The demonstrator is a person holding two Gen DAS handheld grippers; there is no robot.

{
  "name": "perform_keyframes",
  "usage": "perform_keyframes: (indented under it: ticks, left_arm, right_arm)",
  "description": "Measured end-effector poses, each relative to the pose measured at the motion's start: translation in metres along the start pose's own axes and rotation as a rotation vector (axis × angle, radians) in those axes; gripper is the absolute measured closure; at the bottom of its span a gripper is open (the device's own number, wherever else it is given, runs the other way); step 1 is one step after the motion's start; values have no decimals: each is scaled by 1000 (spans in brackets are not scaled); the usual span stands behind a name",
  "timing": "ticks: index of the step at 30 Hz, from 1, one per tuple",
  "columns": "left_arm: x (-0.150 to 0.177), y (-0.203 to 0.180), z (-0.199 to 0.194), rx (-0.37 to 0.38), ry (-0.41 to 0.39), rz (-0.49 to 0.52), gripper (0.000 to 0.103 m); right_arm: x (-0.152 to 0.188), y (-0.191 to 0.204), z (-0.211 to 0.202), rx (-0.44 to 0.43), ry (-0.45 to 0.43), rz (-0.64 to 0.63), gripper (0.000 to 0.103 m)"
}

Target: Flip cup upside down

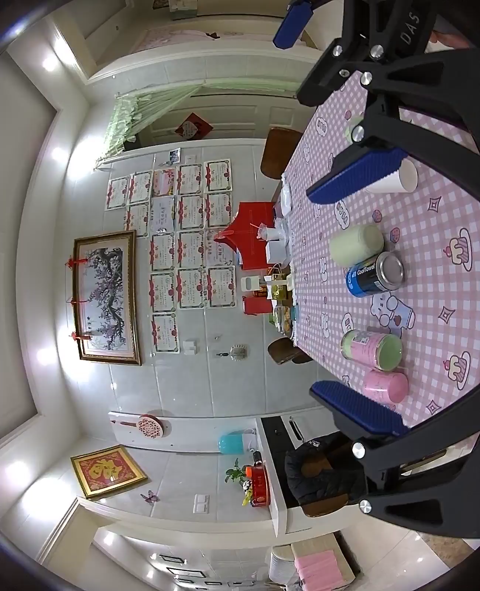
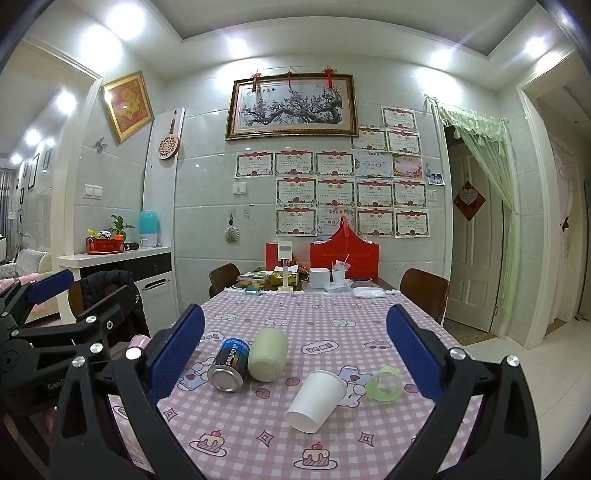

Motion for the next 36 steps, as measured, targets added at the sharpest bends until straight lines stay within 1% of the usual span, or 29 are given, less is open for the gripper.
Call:
perform_keyframes:
  ticks: [6,10,20,24,36]
  left_arm:
    - [0,-1,1,4,2,-3,8]
    - [3,-7,9,17,2,-2,8]
    - [10,-26,32,68,21,-6,8]
    - [11,-33,37,80,26,-5,8]
    - [12,-33,43,80,34,-1,8]
  right_arm:
    - [0,1,1,5,0,-1,8]
    - [0,-11,1,30,3,4,8]
    - [5,-20,5,138,25,-14,8]
    - [8,-28,7,148,35,-7,8]
    - [9,-28,9,147,46,-2,8]
Point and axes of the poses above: each gripper's, at about its wrist camera, not at the fingertips, and z roughly the way its jaws point, y to its left, x to its underside, the point moved 9 cm from there along z, roughly the way its jaws point, and after that the axes turned 8 degrees about -z, right-handed, at the moved point
